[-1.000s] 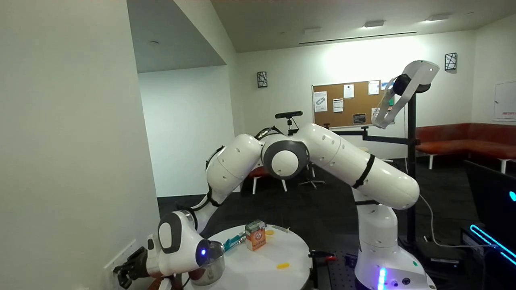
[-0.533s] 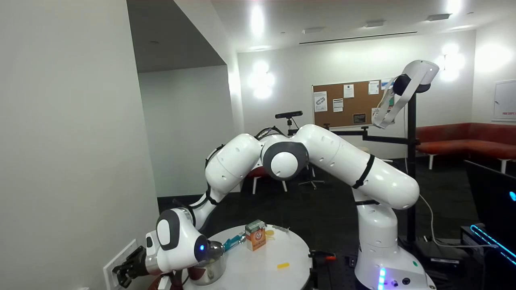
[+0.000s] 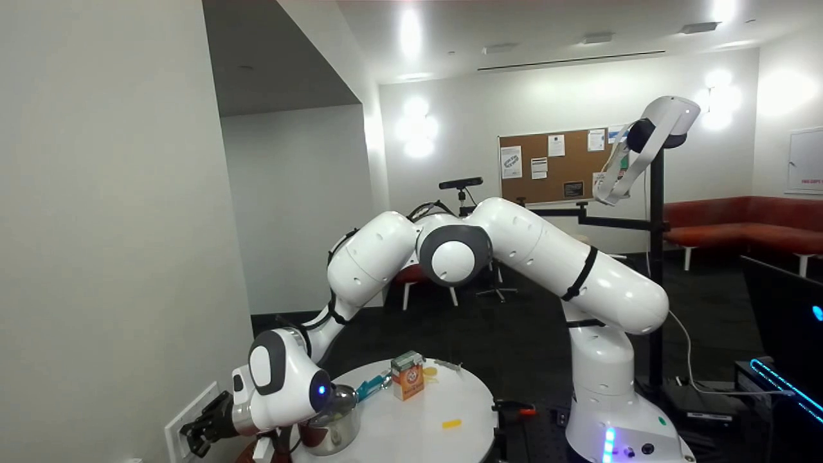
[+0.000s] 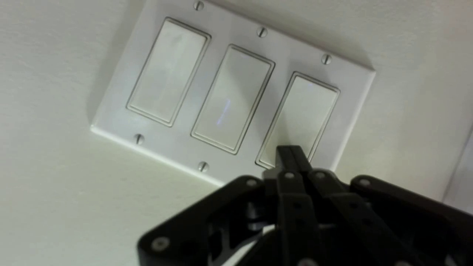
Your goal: Turn on the first left light switch
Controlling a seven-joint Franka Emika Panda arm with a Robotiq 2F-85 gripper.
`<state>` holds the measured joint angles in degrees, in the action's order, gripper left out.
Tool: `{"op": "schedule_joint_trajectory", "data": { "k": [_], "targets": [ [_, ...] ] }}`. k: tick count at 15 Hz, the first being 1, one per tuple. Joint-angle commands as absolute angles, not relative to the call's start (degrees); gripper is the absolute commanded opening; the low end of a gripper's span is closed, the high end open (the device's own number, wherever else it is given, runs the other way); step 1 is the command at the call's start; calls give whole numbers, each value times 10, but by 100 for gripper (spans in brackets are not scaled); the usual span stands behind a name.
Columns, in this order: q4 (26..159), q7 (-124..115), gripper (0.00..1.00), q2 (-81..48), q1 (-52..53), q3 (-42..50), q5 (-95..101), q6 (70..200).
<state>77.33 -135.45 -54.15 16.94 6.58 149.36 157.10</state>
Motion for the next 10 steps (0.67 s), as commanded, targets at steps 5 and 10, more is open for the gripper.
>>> {"op": "schedule_joint_trajectory", "data": {
  "k": [5, 10],
  "targets": [
    [898, -1311, 0, -416, 185, 97, 1372, 1627],
    [1029, -1057, 0, -309, 88, -20, 1117, 1589]
  ]
}}
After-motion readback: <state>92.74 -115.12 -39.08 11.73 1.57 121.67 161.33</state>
